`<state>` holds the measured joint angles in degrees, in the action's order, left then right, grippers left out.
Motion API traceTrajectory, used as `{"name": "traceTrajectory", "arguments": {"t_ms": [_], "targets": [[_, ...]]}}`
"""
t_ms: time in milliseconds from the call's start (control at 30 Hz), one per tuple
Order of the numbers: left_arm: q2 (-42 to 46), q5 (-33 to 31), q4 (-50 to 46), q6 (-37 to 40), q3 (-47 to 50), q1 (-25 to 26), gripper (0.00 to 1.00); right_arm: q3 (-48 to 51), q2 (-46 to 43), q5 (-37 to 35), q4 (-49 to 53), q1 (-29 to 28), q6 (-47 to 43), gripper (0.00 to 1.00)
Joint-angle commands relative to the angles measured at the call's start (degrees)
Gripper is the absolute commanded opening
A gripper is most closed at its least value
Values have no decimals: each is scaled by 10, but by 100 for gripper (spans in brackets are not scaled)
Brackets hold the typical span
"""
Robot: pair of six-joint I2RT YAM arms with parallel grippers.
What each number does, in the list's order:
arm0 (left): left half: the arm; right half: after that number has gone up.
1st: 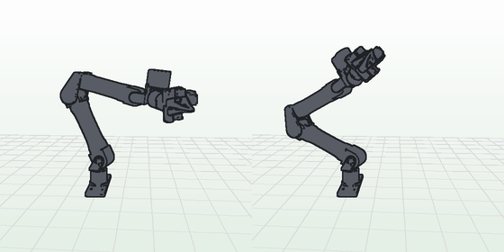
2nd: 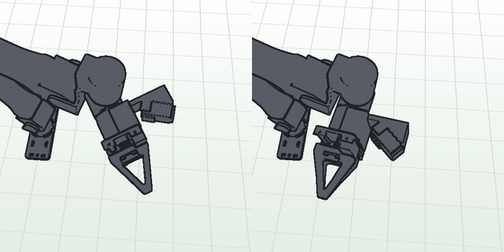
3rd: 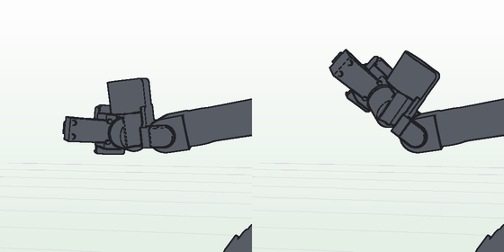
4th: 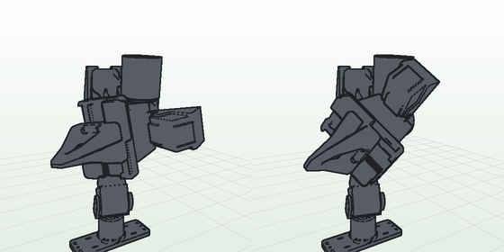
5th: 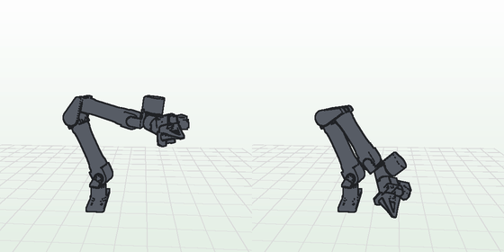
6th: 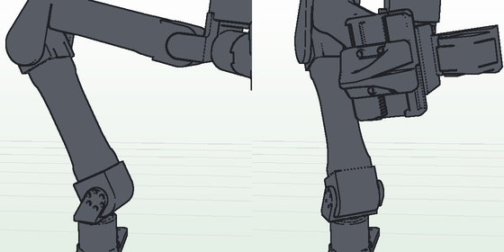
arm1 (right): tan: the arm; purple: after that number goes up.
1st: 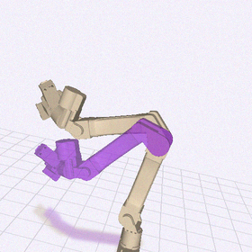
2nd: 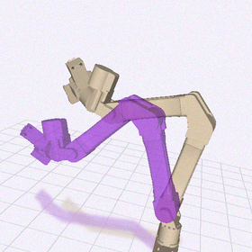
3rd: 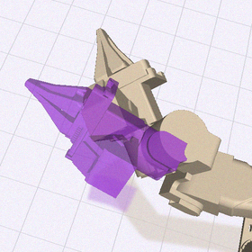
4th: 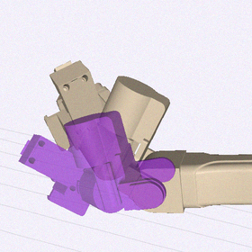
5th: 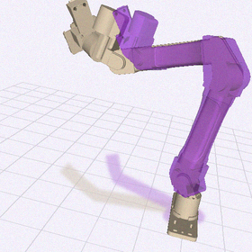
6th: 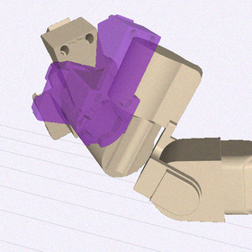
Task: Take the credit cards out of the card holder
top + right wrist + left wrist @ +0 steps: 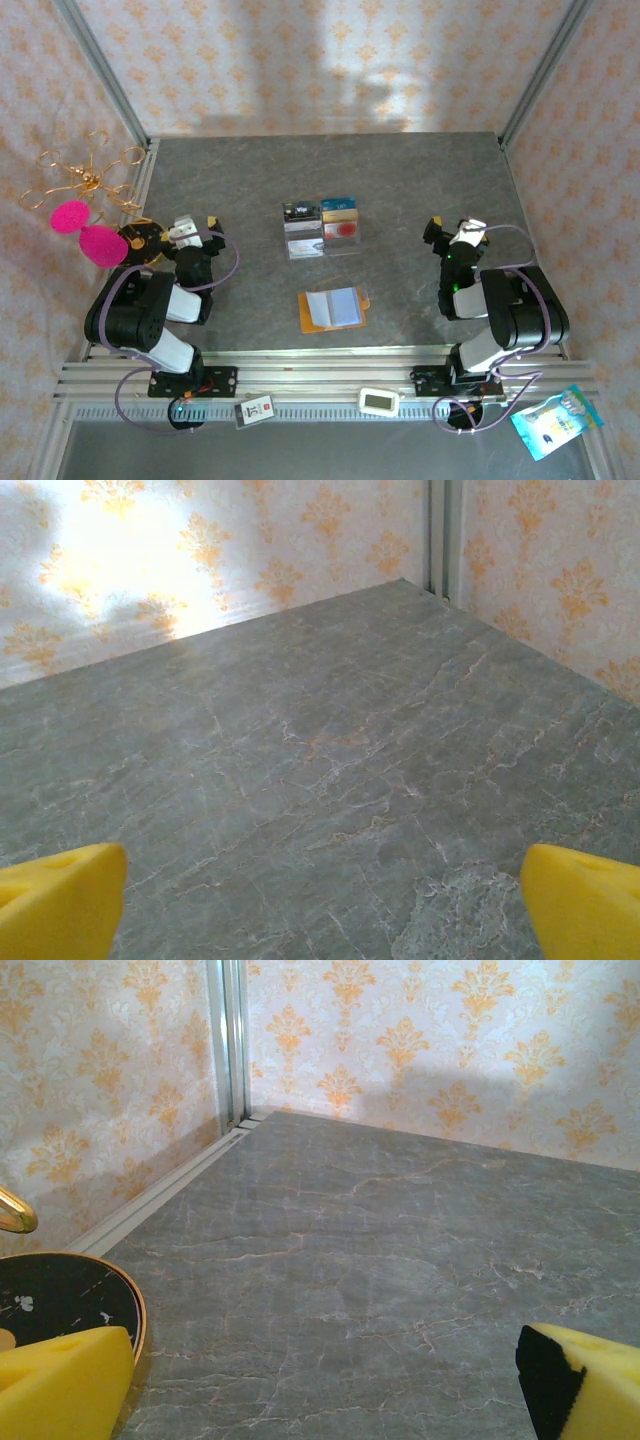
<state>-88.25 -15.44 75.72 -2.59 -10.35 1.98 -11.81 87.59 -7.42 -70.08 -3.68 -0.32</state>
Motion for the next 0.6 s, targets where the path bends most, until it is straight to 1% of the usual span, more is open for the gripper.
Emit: {"name": "traceTrajectory", "arguments": {"t_ms": [0, 67, 567], "targets": [[1, 1, 25, -5, -7, -3, 100, -6, -3, 7, -27, 4, -9, 100], [1, 1, 26, -5, -7, -3, 100, -8, -6, 8, -15, 4, -8, 100], [1, 1, 26, -5, -8, -3, 100, -7, -5, 7, -20, 4, -9, 100]]}}
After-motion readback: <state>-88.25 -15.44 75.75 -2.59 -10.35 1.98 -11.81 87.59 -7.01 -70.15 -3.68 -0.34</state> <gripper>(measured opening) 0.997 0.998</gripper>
